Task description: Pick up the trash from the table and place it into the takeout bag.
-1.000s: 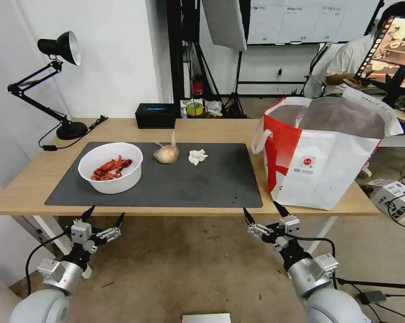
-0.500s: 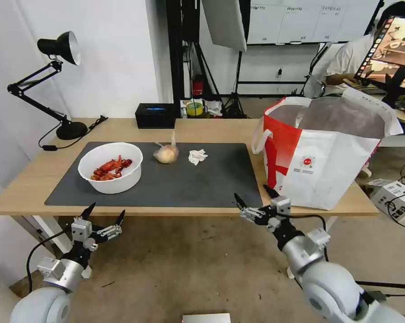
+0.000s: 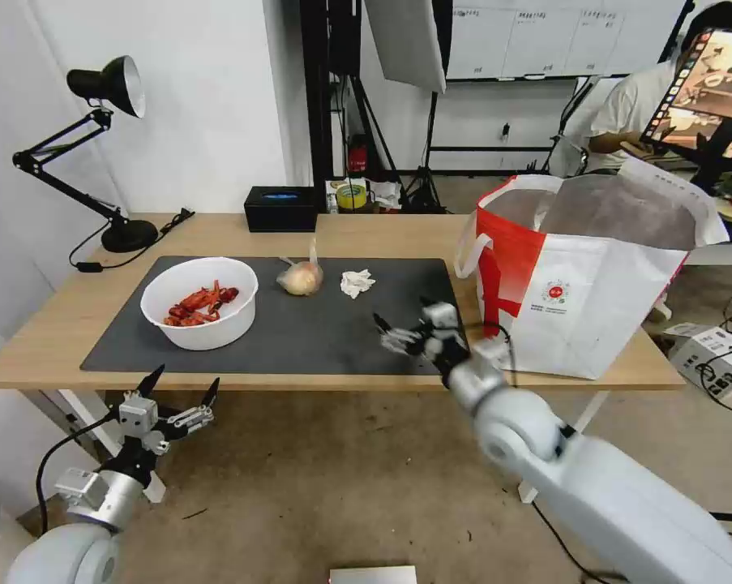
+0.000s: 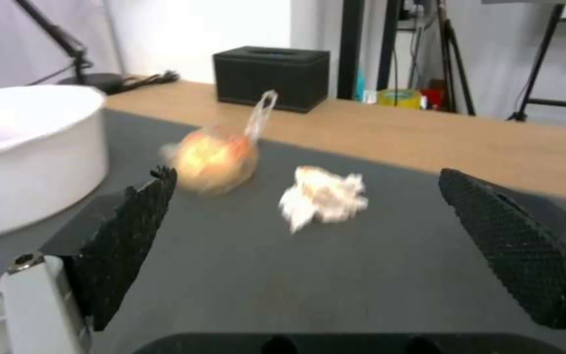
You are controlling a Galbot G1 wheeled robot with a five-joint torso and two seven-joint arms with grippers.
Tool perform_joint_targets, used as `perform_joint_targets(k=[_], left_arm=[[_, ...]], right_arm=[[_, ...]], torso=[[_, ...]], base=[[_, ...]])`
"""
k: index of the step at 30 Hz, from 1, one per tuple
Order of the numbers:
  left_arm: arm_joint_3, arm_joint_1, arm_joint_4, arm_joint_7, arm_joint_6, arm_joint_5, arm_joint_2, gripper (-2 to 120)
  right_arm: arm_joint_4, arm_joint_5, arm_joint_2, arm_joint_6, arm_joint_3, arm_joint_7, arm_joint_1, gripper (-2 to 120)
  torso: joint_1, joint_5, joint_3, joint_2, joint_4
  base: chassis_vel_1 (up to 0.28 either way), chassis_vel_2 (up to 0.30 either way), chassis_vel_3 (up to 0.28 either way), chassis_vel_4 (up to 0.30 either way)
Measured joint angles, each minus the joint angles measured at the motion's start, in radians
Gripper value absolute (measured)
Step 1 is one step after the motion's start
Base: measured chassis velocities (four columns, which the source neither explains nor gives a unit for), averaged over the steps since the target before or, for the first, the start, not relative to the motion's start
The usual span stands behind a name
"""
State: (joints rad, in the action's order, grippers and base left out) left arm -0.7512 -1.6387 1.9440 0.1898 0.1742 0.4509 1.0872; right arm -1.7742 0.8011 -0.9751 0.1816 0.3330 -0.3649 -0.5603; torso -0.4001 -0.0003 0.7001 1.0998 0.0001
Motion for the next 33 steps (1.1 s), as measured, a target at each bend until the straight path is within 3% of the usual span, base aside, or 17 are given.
perform_joint_targets(k=[7, 16, 27, 33], left_arm=[[-0.014, -0.016, 0.002, 0.001, 0.007, -0.003, 0.016, 100], [-0.017, -0.023, -0.003, 0.004, 0.02, -0.007, 0.023, 100], [-0.013, -0.018, -0.005, 0.005, 0.027, -0.009, 0.025, 100], [-0.014, -0.016, -0.005, 0.006, 0.029, -0.008, 0.021, 100]], right_arm=[[0.25, 0.07, -0.17, 0.061, 0.09, -0.075, 0.19, 100], [0.521, 0.093, -0.343, 0.107, 0.103, -0.117, 0.297, 100], [0.767, 0.074, -0.48, 0.141, 0.094, -0.085, 0.37, 100], [0.841, 0.056, -0.522, 0.142, 0.07, -0.06, 0.373, 100]], torso=[[0.0, 0.0002, 0.0, 0.0, 0.0001], [0.0, 0.0001, 0.0, 0.0, 0.0], [0.0, 0.0002, 0.0, 0.0, 0.0], [0.0, 0.0002, 0.0, 0.0, -0.0001]], base=[[0.0, 0.0, 0.0, 0.0], [0.0, 0.0, 0.0, 0.0], [0.0, 0.0, 0.0, 0.0], [0.0, 0.0, 0.0, 0.0]])
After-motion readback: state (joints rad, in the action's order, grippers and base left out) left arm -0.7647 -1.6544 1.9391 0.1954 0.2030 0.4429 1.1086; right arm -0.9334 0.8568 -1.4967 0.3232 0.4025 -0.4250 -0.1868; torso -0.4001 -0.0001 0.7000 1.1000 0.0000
